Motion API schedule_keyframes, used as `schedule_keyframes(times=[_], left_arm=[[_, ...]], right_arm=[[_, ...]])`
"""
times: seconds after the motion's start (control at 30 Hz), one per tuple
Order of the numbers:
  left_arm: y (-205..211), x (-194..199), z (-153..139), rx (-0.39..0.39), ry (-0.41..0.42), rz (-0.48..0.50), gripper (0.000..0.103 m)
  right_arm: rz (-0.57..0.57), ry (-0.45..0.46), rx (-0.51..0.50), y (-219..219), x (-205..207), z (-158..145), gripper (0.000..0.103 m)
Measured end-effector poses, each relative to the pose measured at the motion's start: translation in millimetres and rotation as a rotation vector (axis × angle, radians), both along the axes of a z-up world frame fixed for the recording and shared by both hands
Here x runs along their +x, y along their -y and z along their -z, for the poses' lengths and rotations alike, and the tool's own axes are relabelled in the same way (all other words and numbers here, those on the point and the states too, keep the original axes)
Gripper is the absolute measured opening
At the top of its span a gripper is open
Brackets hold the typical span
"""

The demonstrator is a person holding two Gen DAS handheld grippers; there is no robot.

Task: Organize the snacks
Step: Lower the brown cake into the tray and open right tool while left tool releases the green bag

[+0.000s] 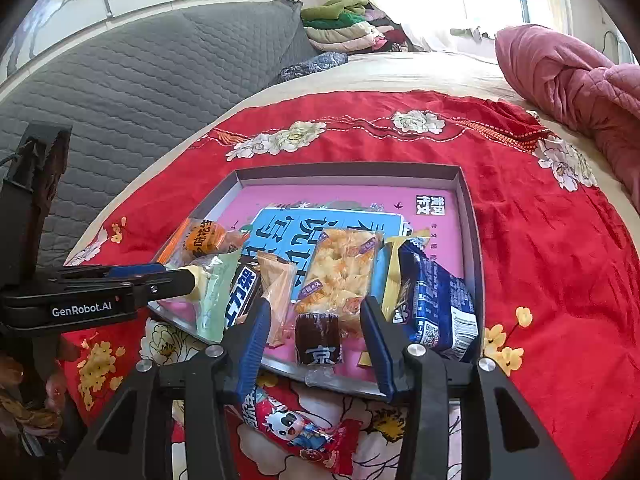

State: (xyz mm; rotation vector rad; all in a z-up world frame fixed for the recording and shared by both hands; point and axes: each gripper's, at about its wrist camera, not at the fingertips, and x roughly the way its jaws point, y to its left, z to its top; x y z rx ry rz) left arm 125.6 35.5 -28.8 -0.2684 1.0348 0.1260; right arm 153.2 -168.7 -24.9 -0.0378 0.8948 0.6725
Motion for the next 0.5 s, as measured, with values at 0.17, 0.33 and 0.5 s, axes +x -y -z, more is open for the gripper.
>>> schedule_keyframes(times=[0.17, 0.33, 0.5], left_arm=[[0, -1, -6, -0.002, 0.007, 0.007, 0.048], [-1, -5, -12, -0.006, 0.005, 0.002, 0.05], [-4, -10, -22, -0.011, 0.018, 0.001, 0.05]], right_arm=[[-0.01, 0.011, -0.002, -1, -2, -2, 0.048], [-0.014, 0.021, 0.007, -1, -3, -6, 0.05], [-0.006, 0.032, 0.027, 4, -2, -12, 0.051]])
